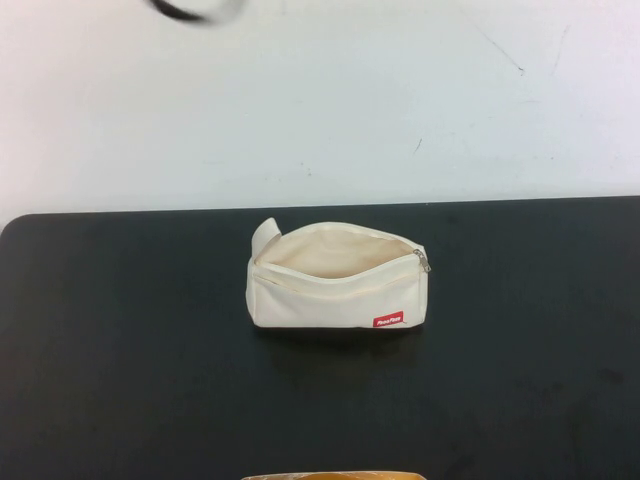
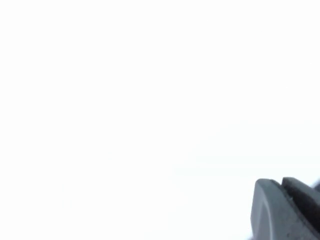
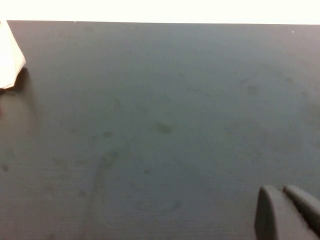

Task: Put eraser into pencil case

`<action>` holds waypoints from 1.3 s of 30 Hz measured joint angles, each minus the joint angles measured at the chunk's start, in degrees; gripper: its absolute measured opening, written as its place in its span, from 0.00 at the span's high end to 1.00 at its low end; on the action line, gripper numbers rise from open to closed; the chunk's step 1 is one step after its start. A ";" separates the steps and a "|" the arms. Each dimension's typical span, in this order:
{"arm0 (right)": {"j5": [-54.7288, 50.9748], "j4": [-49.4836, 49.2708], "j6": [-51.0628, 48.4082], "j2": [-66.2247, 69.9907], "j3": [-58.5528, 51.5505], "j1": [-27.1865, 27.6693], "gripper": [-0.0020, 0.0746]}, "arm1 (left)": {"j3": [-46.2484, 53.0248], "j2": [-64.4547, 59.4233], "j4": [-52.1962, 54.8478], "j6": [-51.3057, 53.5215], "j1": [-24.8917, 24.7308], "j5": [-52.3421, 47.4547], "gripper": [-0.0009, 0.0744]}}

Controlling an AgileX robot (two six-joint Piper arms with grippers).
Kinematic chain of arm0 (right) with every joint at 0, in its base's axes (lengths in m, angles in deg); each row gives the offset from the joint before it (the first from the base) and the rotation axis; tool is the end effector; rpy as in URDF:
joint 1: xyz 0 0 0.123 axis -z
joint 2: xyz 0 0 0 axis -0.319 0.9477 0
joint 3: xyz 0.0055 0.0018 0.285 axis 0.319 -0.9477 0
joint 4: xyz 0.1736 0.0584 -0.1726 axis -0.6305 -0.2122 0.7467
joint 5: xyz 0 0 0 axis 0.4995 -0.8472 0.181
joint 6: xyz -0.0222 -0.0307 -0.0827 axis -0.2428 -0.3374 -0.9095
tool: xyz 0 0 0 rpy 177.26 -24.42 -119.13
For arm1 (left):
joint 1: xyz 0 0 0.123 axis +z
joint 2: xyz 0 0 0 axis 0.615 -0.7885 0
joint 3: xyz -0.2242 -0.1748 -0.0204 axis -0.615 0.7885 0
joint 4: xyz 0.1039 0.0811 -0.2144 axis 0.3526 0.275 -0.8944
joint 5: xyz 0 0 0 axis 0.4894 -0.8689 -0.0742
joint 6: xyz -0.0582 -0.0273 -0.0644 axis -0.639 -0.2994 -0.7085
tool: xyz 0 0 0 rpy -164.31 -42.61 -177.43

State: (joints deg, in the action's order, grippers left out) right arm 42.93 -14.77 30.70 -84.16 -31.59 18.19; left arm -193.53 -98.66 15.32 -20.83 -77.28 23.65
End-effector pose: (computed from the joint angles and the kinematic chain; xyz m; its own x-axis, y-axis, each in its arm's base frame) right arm 0.0530 -0.0002 0.1735 -0.2716 -0.0382 -0.9617 -0.0112 0.9993 -0.0365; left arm 0.2572 -0.1742 0.5369 -0.0451 0.4380 -0.8978 0.4067 0.8290 0.3840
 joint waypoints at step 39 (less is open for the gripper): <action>0.00 0.00 0.02 0.00 0.00 0.00 0.98 | 83.17 48.94 -17.94 -6.53 9.18 24.21 0.99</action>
State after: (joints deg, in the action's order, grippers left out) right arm 42.93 -14.77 30.72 -84.16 -31.59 18.19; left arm -110.36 -49.73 -2.62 -27.36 -68.10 47.86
